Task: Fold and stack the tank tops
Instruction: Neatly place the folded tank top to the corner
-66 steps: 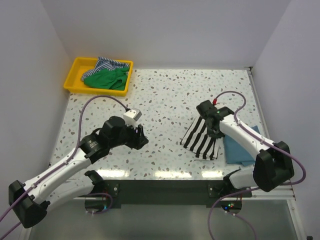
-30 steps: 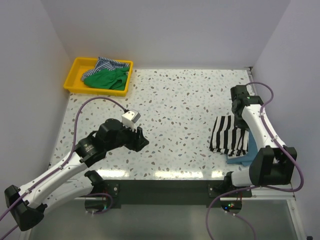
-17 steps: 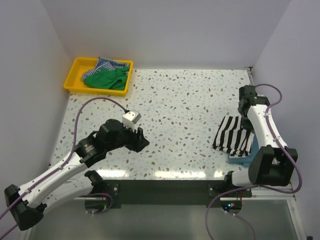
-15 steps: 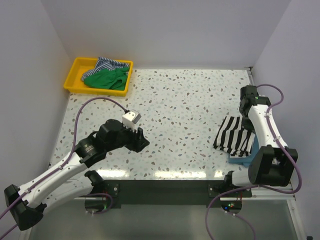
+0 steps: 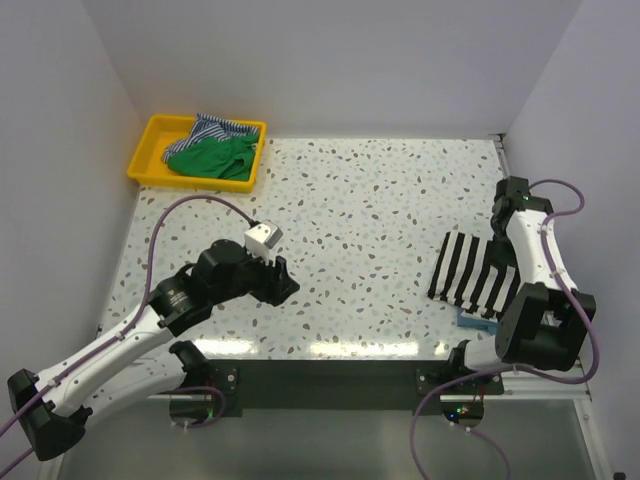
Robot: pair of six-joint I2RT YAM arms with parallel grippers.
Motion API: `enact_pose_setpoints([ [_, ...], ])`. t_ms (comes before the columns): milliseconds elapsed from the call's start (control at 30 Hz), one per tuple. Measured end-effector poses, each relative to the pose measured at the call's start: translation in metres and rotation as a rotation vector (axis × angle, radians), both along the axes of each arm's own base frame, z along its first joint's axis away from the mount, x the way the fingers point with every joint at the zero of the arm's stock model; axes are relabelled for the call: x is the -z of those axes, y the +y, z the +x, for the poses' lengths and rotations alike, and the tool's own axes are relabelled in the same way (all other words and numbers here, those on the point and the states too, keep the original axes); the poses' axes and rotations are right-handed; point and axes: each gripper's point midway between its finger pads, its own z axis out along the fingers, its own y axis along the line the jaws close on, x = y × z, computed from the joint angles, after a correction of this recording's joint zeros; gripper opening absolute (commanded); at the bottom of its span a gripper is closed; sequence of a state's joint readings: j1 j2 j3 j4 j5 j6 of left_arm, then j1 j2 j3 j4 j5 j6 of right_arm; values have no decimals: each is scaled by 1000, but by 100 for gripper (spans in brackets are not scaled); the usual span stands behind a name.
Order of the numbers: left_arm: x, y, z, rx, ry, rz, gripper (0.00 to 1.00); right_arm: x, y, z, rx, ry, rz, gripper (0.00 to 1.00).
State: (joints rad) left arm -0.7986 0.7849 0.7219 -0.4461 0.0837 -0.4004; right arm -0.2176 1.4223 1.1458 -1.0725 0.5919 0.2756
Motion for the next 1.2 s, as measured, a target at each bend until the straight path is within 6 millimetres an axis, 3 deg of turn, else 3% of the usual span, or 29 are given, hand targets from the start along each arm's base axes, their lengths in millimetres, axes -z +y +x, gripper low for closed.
enact_pose_setpoints([
  [33,0,0,0,-1,-1,1,63,0,-2,-2,16,-1,-1,77],
  [233,0,0,0,-1,-1,1,63,-5,-2,-5,64,-20,1,79],
  [433,1,0,1,-4,0,5,63,-24,26,8,55,-234,103,79],
  [567,3,0,2,-9,4,13,64,-21,61,12,7,-374,183,76],
  [800,18,1,8,-34,35,64,63,23,139,15,-146,-393,300,75],
  [1033,35,8,16,-97,68,128,63,24,232,34,-389,-488,386,75],
  [1200,47,23,31,-198,111,176,63,36,283,36,-524,-489,415,76],
])
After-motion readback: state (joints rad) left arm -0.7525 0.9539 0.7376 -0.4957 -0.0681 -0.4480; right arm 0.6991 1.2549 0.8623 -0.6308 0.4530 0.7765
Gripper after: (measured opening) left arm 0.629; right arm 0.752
